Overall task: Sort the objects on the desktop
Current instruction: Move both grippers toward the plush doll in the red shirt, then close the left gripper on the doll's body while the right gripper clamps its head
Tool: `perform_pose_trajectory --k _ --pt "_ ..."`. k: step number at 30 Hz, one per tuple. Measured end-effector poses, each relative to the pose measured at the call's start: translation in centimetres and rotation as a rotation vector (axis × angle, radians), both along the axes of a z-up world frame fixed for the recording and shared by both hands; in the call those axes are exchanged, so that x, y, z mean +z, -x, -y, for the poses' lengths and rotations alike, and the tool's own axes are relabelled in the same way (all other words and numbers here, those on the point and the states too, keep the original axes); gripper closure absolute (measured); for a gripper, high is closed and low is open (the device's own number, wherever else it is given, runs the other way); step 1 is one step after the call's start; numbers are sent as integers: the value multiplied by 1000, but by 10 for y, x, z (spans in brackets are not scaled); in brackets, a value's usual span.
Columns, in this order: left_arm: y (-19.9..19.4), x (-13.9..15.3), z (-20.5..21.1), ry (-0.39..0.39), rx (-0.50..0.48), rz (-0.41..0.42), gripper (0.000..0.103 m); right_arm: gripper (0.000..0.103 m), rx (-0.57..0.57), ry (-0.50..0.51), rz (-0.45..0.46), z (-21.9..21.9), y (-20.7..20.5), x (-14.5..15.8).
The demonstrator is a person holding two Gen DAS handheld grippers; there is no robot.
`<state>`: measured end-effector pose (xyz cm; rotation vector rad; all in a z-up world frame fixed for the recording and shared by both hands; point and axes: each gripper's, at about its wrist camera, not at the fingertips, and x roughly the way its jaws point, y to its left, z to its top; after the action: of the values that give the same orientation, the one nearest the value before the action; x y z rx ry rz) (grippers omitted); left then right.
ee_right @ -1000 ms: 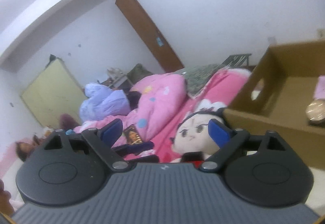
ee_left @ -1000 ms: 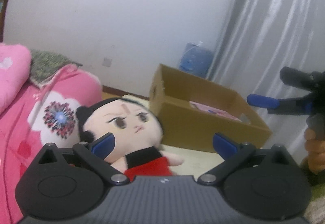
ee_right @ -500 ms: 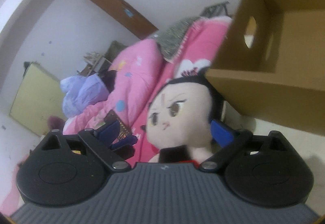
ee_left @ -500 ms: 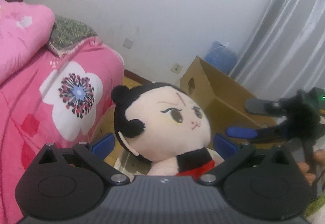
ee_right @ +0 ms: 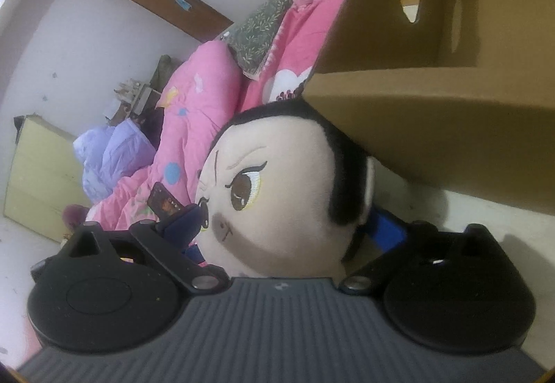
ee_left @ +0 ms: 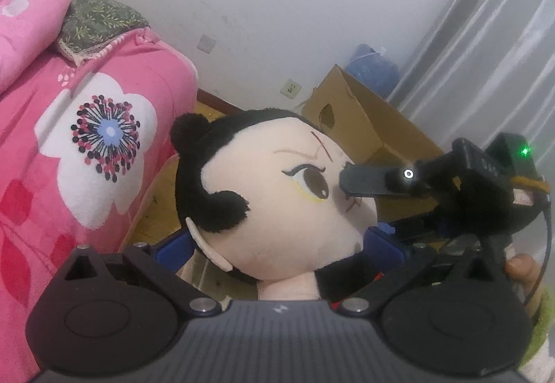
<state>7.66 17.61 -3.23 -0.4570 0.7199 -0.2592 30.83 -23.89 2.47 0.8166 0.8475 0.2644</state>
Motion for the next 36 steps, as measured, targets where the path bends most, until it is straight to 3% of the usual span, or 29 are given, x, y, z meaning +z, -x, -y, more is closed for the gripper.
perform_pose_trajectory --k 8,14,28,36 --pt "6 3 14 -92 -6 5 0 1 41 -19 -21 -6 1 3" --pt "21 8 17 -98 -20 13 0 0 83 -15 -55 -13 13 4" --pt "71 21 55 -158 -122 42 0 0 130 -60 -103 -15 84 -1" --pt "81 23 89 -163 -232 68 0 0 60 -80 -108 2 136 -6"
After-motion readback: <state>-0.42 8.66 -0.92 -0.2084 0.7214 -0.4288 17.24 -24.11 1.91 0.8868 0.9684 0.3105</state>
